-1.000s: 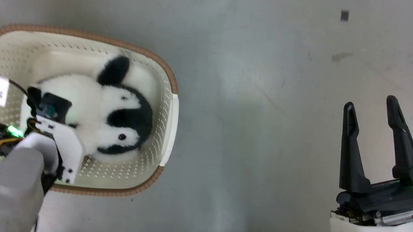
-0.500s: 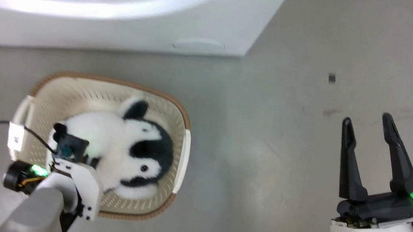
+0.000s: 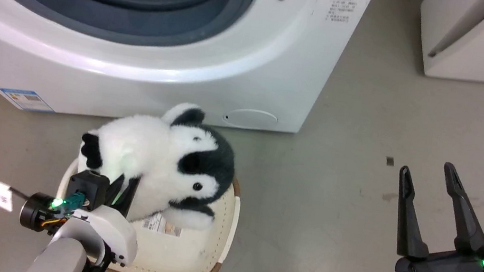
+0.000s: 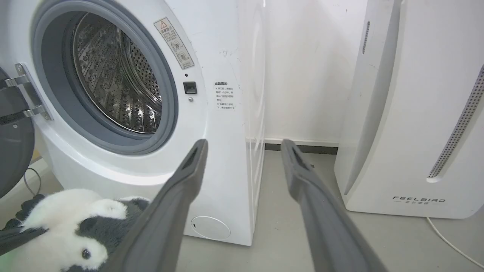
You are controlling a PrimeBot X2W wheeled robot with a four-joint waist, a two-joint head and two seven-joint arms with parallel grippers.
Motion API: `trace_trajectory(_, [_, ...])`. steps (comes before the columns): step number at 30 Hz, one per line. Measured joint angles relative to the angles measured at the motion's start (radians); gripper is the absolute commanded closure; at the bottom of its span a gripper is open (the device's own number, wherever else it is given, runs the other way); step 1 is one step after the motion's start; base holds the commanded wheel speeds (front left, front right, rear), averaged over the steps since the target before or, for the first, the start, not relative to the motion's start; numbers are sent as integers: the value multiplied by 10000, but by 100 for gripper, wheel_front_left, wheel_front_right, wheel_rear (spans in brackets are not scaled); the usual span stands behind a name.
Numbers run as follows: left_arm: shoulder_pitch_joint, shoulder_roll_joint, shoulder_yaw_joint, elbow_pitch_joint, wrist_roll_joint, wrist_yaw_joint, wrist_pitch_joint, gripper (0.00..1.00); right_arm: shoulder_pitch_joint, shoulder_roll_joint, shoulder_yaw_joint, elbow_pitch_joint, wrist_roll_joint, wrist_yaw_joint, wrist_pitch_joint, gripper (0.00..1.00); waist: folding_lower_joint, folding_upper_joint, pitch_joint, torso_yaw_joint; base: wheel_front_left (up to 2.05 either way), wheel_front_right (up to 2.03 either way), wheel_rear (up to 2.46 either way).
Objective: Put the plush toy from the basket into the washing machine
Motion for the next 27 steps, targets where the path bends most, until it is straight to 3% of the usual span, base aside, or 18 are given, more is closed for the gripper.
trace_trajectory(6, [748, -2, 665, -2242, 192, 127, 2, 100, 164, 0, 2, 38, 4, 0, 0, 0, 0, 0, -538, 128, 0, 0, 0])
trace_trajectory(13, [1142, 105, 1248, -4857, 476, -13, 0, 100, 284, 0, -17, 35, 261, 0, 0, 0, 0, 0, -708, 28, 0, 0, 0])
trace_trajectory(20, [684, 454, 1772, -5519, 303, -77, 33, 100, 298, 0, 140, -98, 359, 0, 0, 0, 0, 0, -311, -150, 0, 0, 0])
trace_trajectory(27, [-1497, 1377, 2470, -5428, 71, -96, 652, 100, -44, 0, 261, -445, -46, 0, 0, 0, 1, 0, 684, -416, 0, 0, 0])
